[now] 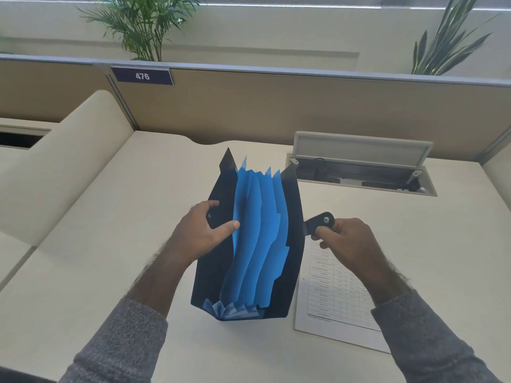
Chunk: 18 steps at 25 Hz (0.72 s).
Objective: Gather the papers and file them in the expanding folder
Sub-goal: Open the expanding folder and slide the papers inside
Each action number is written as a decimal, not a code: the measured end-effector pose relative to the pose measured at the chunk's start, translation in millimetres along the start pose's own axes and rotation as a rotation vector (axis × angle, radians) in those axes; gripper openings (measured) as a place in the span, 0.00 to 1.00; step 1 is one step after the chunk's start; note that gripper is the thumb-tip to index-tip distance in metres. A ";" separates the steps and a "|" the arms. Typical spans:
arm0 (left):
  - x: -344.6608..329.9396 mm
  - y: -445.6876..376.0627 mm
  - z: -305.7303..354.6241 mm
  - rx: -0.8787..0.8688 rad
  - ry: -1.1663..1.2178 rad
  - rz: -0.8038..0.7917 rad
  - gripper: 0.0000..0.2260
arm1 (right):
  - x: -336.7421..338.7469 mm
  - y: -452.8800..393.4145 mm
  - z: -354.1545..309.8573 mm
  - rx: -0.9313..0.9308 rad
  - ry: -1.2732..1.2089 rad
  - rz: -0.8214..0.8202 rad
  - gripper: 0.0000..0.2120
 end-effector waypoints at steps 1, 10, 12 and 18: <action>-1.2 -0.2 1.3 0.002 0.001 -0.021 0.33 | 0.0 0.5 -0.7 0.003 -0.001 -0.001 0.12; -21.5 14.3 30.4 -0.059 -0.027 -0.005 0.29 | -7.2 15.6 -11.7 0.084 -0.081 -0.037 0.17; -27.9 18.2 34.3 -0.064 0.001 -0.008 0.31 | -3.7 19.8 10.3 0.032 -0.110 0.003 0.13; -41.1 27.0 38.1 -0.089 0.094 -0.014 0.30 | -20.6 68.7 154.2 -0.530 0.305 -0.055 0.38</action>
Point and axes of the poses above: each hand's wrist, its own y-axis away from the middle knuckle, its own x-axis out of the back of the hand, z = x × y, the point moved 6 cm from there along -y, towards the middle knuckle, and after that the axes turned 5 degrees about x, right-handed, at the moved point
